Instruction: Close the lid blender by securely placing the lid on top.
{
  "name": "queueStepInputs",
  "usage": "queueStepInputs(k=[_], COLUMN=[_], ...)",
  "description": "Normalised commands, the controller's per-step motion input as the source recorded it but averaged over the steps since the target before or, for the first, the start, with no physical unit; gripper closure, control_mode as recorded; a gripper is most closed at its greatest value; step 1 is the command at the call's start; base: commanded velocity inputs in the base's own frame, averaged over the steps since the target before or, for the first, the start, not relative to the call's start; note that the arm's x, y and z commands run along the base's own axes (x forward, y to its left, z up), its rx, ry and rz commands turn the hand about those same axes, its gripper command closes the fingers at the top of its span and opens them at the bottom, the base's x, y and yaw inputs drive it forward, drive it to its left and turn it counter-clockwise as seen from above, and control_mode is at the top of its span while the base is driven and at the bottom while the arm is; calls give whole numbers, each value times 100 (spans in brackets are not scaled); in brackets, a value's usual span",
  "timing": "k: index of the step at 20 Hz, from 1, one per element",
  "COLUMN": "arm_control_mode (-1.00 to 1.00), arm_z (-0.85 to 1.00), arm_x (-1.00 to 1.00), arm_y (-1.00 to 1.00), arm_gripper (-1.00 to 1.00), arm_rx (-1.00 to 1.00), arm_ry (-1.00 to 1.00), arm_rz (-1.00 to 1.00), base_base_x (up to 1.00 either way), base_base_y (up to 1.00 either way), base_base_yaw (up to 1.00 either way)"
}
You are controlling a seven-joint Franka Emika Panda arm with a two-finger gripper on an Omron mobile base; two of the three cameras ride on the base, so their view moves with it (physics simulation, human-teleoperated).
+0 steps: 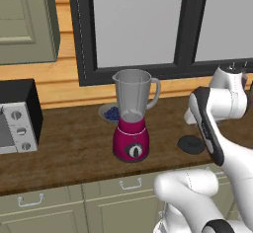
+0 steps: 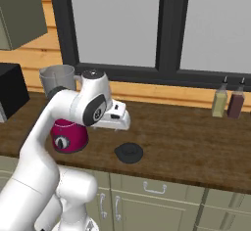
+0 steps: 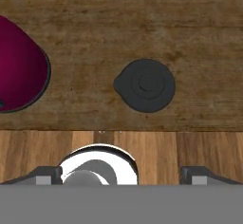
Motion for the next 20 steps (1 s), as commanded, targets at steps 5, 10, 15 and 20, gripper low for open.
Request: queueStepInputs(k=[5, 10, 15, 20], arm_control_mode=[-100, -100, -100, -100], arm_z=[-46, -38, -31, -21], arm_x=[0, 0, 3, 19], arm_y=[-44, -47, -32, -6], arm_gripper=[-100, -100, -100, -100], arm_rx=[-1, 3, 4, 1], arm_ry=[0, 0, 0, 0], arm_rz=[0, 0, 0, 0], base_base_x=[0, 0, 0, 0], base_base_y=[0, 0, 0, 0], base_base_yaw=[0, 0, 0, 0])
